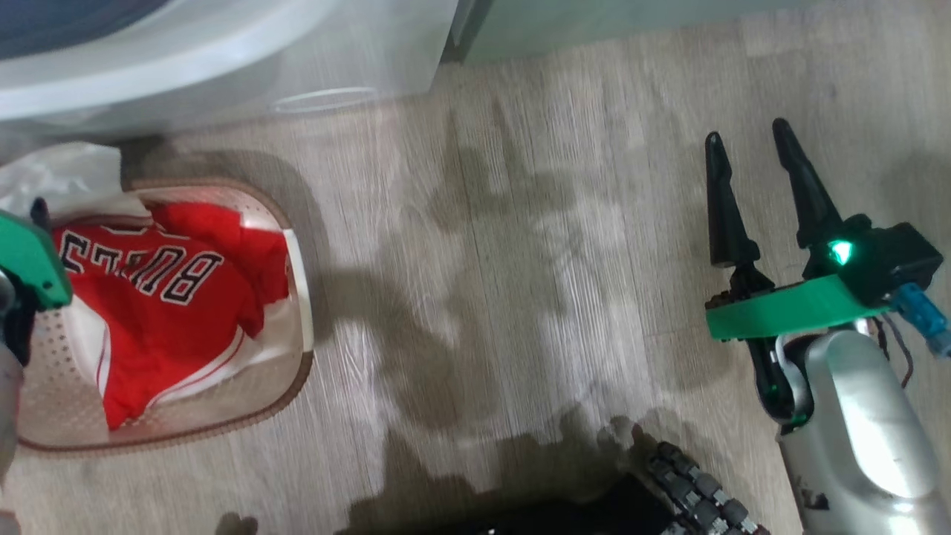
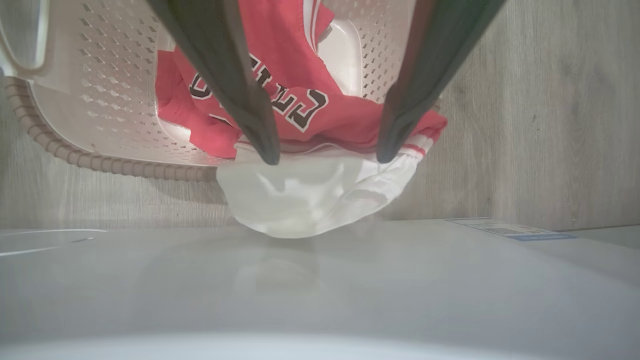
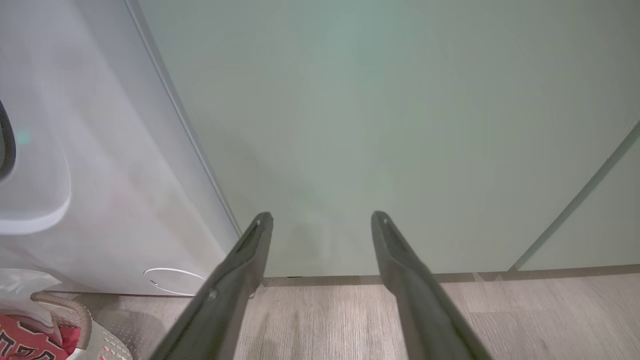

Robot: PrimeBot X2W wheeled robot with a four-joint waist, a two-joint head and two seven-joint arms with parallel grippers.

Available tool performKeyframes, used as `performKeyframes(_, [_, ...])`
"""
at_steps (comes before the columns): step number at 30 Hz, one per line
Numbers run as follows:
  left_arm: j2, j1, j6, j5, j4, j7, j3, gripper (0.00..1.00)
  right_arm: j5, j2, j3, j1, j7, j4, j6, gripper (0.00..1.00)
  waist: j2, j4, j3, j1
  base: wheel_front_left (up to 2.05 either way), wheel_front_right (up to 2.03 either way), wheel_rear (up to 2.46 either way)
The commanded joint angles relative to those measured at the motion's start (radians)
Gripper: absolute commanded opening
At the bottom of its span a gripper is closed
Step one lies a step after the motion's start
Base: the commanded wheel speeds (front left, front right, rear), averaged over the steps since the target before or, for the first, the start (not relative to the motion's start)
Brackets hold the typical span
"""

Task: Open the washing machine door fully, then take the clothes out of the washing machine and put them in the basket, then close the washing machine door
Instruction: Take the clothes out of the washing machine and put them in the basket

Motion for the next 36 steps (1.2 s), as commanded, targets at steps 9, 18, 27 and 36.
performKeyframes(9, [0.075, -0.048, -0.007, 0.002, -0.008, -0.006, 0.016, 1.0, -0.019, -0.003, 0.0, 0.003, -0.006, -0.056, 0.007, 1.0, 0.0, -0.001, 0.071, 0.0, 0.0, 0.0, 0.0])
performKeyframes(18, [0.079, -0.062, -0.002, -0.031, -0.008, -0.029, 0.038, 0.58, -0.03, -0.019, -0.011, 0.009, -0.006, -0.077, 0.007, 1.0, 0.0, -0.005, 0.108, 0.0, 0.0, 0.0, 0.0])
performKeyframes(27, [0.065, -0.049, -0.03, -0.045, -0.008, -0.046, 0.03, 0.0, -0.038, -0.028, -0.025, 0.023, -0.006, -0.083, 0.007, 1.0, 0.0, 0.001, 0.101, 0.0, 0.0, 0.0, 0.0])
performKeyframes(36, [0.033, 0.021, -0.055, -0.05, -0.008, -0.083, -0.006, 0.0, -0.029, -0.022, -0.007, 0.023, -0.006, -0.057, 0.007, 1.0, 0.0, 0.018, 0.009, 0.0, 0.0, 0.0, 0.0])
